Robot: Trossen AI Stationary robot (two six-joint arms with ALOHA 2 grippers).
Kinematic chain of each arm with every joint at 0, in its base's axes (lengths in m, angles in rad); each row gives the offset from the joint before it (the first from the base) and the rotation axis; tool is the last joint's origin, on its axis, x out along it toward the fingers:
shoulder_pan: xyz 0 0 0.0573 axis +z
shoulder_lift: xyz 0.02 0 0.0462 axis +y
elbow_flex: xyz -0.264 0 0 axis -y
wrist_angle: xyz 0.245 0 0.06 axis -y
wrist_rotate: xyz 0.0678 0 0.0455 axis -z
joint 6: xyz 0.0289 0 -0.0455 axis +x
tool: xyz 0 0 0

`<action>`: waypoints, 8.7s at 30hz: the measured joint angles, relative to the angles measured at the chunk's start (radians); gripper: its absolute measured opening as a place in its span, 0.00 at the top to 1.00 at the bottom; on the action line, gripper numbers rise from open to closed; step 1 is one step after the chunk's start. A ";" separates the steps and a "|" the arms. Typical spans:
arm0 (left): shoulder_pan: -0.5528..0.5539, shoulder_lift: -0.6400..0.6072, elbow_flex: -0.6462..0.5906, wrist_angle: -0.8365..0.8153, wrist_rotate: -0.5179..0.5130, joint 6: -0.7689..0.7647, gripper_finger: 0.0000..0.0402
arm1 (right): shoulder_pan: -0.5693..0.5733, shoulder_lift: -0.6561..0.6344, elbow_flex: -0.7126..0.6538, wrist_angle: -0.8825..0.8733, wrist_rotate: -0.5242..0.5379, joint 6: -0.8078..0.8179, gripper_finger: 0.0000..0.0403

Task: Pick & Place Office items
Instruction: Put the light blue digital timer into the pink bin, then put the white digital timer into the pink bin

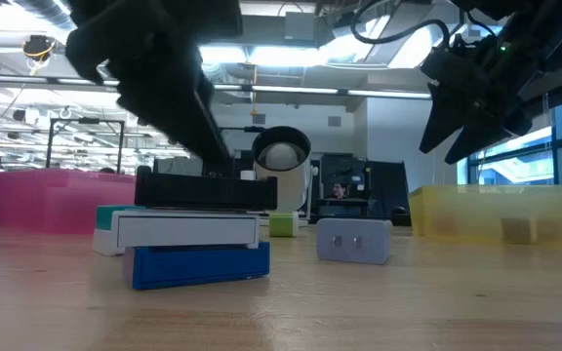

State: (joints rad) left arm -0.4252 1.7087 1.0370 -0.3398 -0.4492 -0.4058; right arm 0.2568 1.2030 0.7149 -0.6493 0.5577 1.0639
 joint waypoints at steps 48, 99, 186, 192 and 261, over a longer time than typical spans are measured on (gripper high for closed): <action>0.000 0.073 0.000 -0.165 0.103 -0.560 0.47 | 0.000 0.000 0.000 0.007 0.000 0.000 0.21; 0.534 -0.360 -0.360 -0.364 -0.229 -0.500 0.60 | 0.000 0.000 0.000 0.026 0.000 0.000 0.21; -0.051 0.081 0.040 0.042 0.100 -0.388 0.29 | 0.000 0.000 0.000 0.041 0.000 0.000 0.21; -0.051 0.081 0.040 -0.088 0.100 -0.474 0.29 | 0.000 0.000 0.000 0.043 0.000 0.000 0.21; -0.052 -0.094 -0.066 -0.053 -0.062 -0.454 0.59 | 0.000 0.000 0.000 0.048 0.000 0.000 0.21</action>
State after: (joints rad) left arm -0.4774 1.6152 0.9710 -0.3927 -0.5110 -0.8596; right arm 0.2565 1.2030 0.7148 -0.6010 0.5575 1.0641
